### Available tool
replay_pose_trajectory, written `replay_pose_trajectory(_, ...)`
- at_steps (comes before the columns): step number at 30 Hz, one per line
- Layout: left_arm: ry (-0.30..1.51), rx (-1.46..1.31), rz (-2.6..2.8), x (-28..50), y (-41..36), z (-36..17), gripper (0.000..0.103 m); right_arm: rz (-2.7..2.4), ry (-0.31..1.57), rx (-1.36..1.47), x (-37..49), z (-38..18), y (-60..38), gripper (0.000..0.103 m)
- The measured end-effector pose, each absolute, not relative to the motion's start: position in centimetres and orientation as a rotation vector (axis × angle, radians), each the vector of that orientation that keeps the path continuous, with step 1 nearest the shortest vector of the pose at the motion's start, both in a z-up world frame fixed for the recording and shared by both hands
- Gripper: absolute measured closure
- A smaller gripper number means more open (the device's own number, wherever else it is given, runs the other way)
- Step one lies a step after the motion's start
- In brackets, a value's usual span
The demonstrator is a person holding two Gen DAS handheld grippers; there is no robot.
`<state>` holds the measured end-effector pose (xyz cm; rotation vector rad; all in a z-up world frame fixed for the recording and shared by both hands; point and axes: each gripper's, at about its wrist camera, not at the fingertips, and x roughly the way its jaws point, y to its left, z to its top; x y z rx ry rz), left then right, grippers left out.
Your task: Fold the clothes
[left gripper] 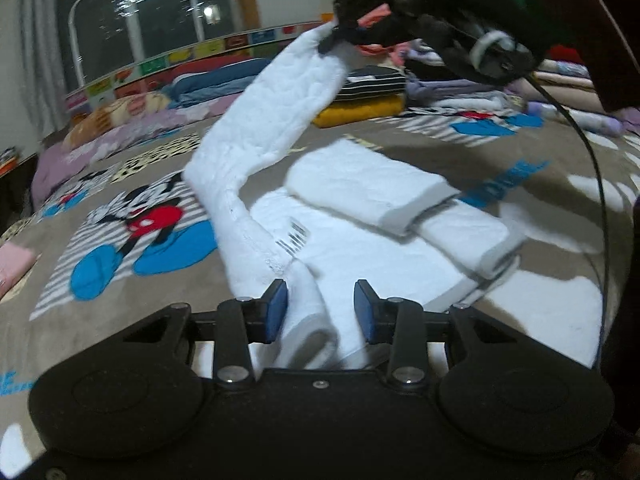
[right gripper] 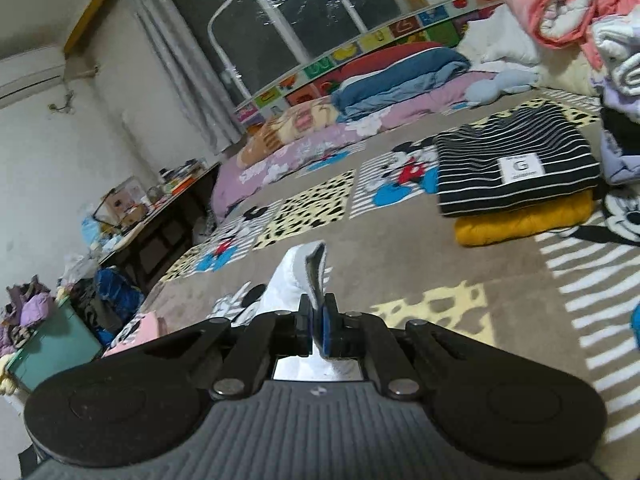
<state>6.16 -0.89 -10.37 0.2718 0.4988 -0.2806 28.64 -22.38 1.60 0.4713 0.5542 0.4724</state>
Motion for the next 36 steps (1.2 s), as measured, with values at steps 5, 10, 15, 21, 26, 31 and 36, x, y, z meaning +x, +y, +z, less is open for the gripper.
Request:
replay_pose_trajectory(5,0.522,0.262,-0.299,7.1,-1.7,-10.9,0.068,0.418,0.593,0.524,29.6,0.6,-24.2,0.097)
replay_pose_trajectory(10,0.553,0.194,-0.317,8.5,-1.6,-11.0,0.068,0.362,0.639,0.593,30.3,-1.1,-25.9,0.097)
replay_pose_trajectory(15,0.576,0.139,-0.352,9.2,-1.7,-11.1,0.068,0.34,0.7,0.597,31.4,-2.0,-26.2,0.097)
replay_pose_trajectory(21,0.59,0.044,-0.394,9.9,-0.8,-11.1,0.068,0.314,0.701,0.45,31.9,-0.9,-25.1,0.08)
replay_pose_trajectory(26,0.599,0.009,-0.407,9.9,-0.6,-11.1,0.065,0.214,0.57,0.196,28.9,1.6,-23.5,0.065)
replay_pose_trajectory(31,0.577,0.018,-0.417,9.3,-0.8,-11.1,0.064,0.462,0.51,0.072,23.8,1.9,-19.6,0.065)
replay_pose_trajectory(36,0.551,0.064,-0.467,7.2,-0.7,-10.7,0.064,0.794,0.665,-0.072,20.2,-1.3,-11.6,0.069)
